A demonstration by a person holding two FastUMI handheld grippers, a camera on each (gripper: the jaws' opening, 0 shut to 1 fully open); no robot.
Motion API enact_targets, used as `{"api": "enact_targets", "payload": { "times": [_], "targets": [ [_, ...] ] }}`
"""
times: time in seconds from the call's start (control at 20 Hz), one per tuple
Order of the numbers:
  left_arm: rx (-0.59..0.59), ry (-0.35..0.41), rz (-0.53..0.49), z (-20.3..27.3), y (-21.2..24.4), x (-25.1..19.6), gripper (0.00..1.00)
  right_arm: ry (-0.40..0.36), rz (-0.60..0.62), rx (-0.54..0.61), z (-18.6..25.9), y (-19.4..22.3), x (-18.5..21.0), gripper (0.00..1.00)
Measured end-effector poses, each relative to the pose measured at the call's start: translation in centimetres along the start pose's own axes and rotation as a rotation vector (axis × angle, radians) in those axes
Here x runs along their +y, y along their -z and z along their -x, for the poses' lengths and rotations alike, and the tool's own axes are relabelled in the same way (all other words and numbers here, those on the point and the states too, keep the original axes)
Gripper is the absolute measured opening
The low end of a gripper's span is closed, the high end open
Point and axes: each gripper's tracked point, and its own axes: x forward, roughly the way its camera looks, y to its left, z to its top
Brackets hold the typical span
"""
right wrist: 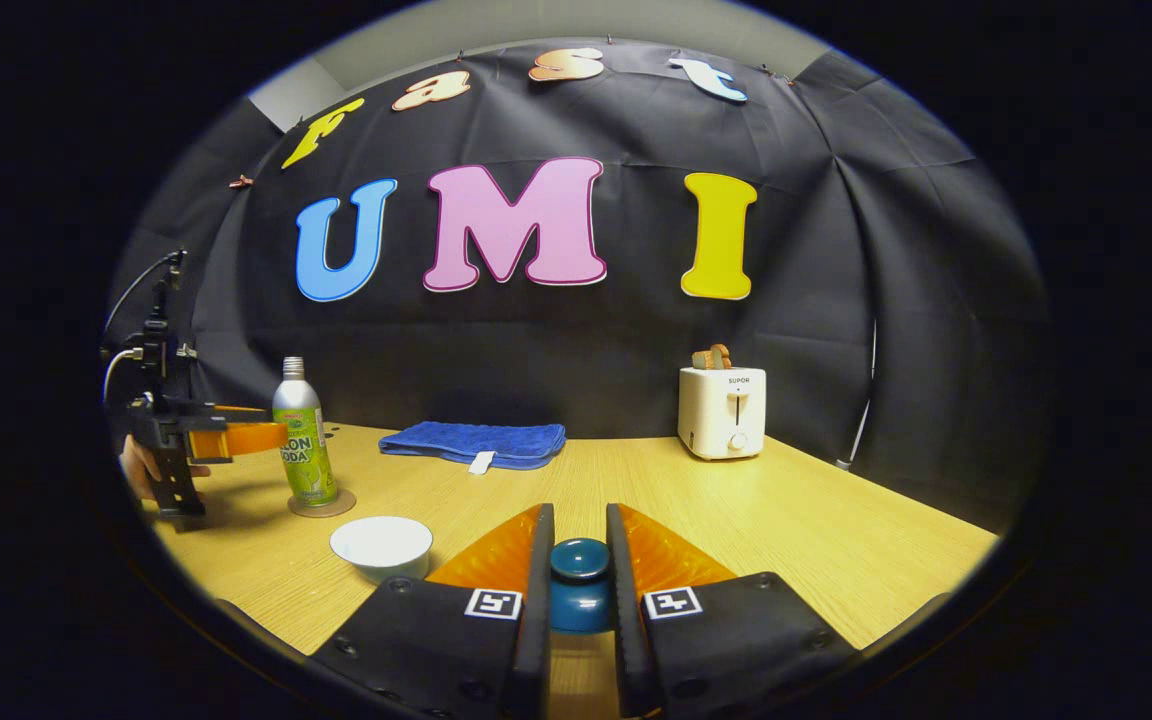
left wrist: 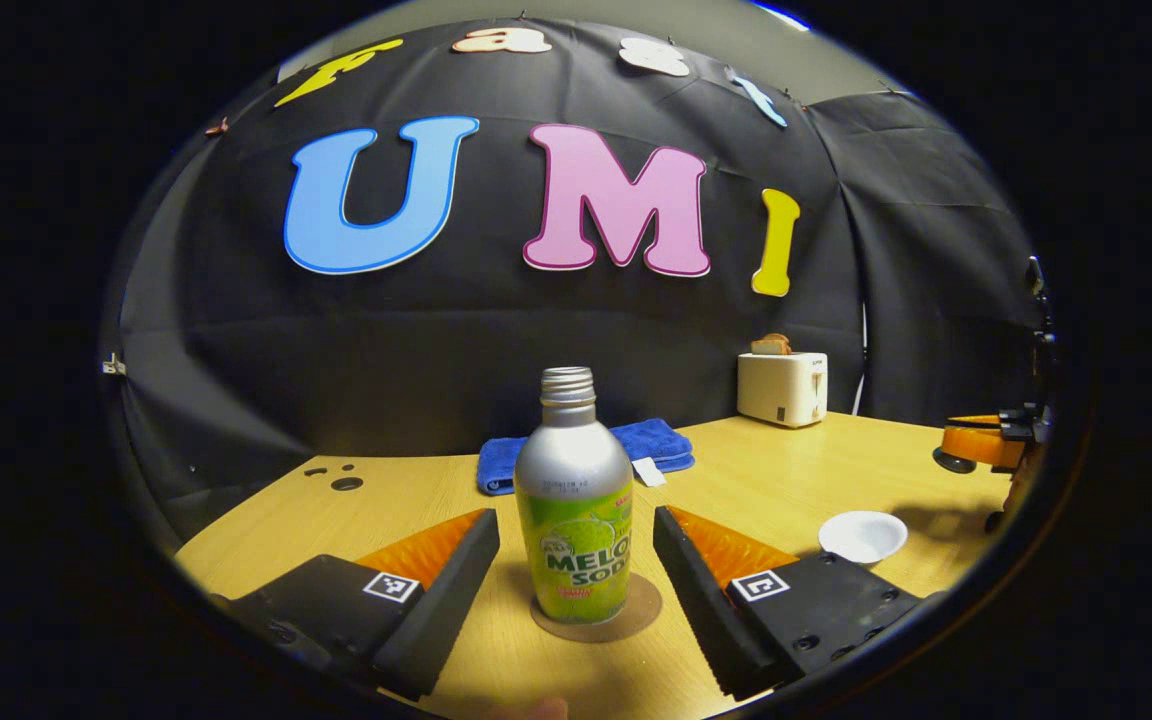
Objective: Open the teacup lid with one hand, grasp the water bottle and pour water into the teacup with the other hand; after pouring, place the water bottle on the coaster and then close the teacup lid.
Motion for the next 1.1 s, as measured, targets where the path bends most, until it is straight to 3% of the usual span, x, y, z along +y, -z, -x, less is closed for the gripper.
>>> {"api": "enact_targets", "payload": {
  "times": [0.2, 0.55, 0.65, 1.1],
  "targets": [
    [-0.027, -0.010, 0.077, 3.9, 0.4, -0.7, 0.98, 0.000, 0.000, 0.001, 0.0, 0.0, 0.0, 0.30],
    [-0.039, -0.065, 0.011, 6.5, 1.9, -0.4, 0.98, 0.006, 0.001, 0.002, 0.3, 0.0, 0.8, 0.30],
    [-0.044, -0.057, 0.030, 6.6, 1.8, -0.2, 0.97, -0.002, -0.005, 0.012, -0.1, 0.2, 2.2, 0.30],
    [-0.041, -0.074, 0.032, 6.5, 2.1, 0.2, 0.97, -0.172, 0.040, 0.057, -2.9, 0.2, 11.9, 0.30]
  ]
}}
